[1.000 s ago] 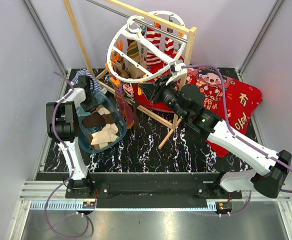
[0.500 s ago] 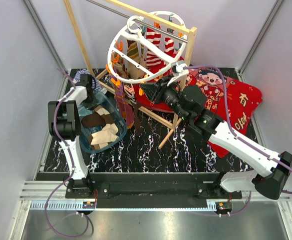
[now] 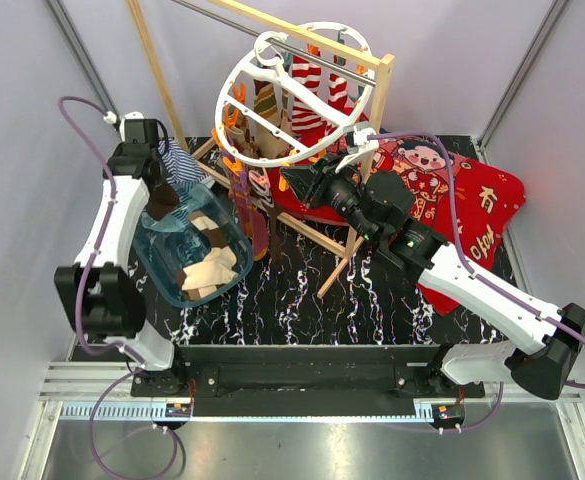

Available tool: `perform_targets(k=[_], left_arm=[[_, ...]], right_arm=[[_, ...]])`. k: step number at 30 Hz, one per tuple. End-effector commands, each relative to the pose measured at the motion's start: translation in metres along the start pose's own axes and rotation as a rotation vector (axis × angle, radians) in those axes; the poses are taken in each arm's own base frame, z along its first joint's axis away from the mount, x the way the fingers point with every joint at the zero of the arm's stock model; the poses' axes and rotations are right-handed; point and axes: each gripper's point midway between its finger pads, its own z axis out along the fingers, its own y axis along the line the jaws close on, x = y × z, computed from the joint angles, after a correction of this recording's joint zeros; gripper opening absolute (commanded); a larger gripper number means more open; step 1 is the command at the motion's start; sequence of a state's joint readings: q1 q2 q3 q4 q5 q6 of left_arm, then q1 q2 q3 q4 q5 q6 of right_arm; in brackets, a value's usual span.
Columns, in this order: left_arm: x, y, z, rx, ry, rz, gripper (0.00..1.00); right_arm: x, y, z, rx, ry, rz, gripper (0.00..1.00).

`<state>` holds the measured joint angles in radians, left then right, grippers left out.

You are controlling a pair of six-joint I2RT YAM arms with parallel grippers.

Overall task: Clip the socks to the hanger
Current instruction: Pick up the sock from the bin, then clamp the sock onto the hanger.

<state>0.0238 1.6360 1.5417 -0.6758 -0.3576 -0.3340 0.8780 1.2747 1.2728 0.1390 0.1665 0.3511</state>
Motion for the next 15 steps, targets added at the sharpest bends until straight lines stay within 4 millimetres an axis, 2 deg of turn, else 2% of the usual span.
perform_targets(k=[1,3,4,5,6,7,8,9,11,12,14,15], left_arm=[[-0.04,0.003,-0.053,-0.001,-0.191,0.074,0.0],[-0.05,0.0,-0.072,0.011,-0.249,0.114,0.01],[-0.054,0.002,-0.087,0.025,-0.285,0.12,0.01],[-0.056,-0.004,-0.096,0.052,-0.316,0.144,0.01],[-0.063,-0.003,-0.115,0.083,-0.362,0.139,0.01],[-0.056,-0.005,-0.117,0.107,-0.365,0.157,0.0],[-0.057,-0.015,-0.127,0.173,-0.394,0.182,0.0],[-0.06,-0.014,-0.146,0.212,-0.436,0.18,0.0],[-0.048,-0.028,-0.161,0.304,-0.469,0.238,0.0],[-0.049,-0.027,-0.18,0.339,-0.512,0.232,0.0],[-0.032,-0.042,-0.193,0.426,-0.535,0.305,0.0],[-0.031,-0.042,-0.211,0.467,-0.571,0.306,0.0]], right_arm=[[-0.023,-0.002,-0.006,0.013,-0.074,-0.01,0.0],[-0.023,-0.002,-0.006,0.015,-0.075,-0.009,0.0],[-0.023,-0.001,-0.006,0.011,-0.075,-0.011,0.0],[-0.024,-0.002,-0.006,0.013,-0.075,-0.011,0.0],[-0.025,-0.002,-0.007,0.011,-0.078,-0.012,0.0],[-0.025,-0.002,-0.007,0.012,-0.08,-0.013,0.0],[-0.026,-0.002,-0.007,0.011,-0.083,-0.014,0.0],[-0.027,-0.001,-0.008,0.009,-0.084,-0.016,0.0],[-0.028,-0.002,-0.008,0.014,-0.087,-0.018,0.0],[-0.029,-0.002,-0.008,0.014,-0.089,-0.019,0.0],[-0.029,-0.001,-0.009,0.012,-0.09,-0.02,0.0],[-0.029,-0.001,-0.009,0.012,-0.09,-0.022,0.0]])
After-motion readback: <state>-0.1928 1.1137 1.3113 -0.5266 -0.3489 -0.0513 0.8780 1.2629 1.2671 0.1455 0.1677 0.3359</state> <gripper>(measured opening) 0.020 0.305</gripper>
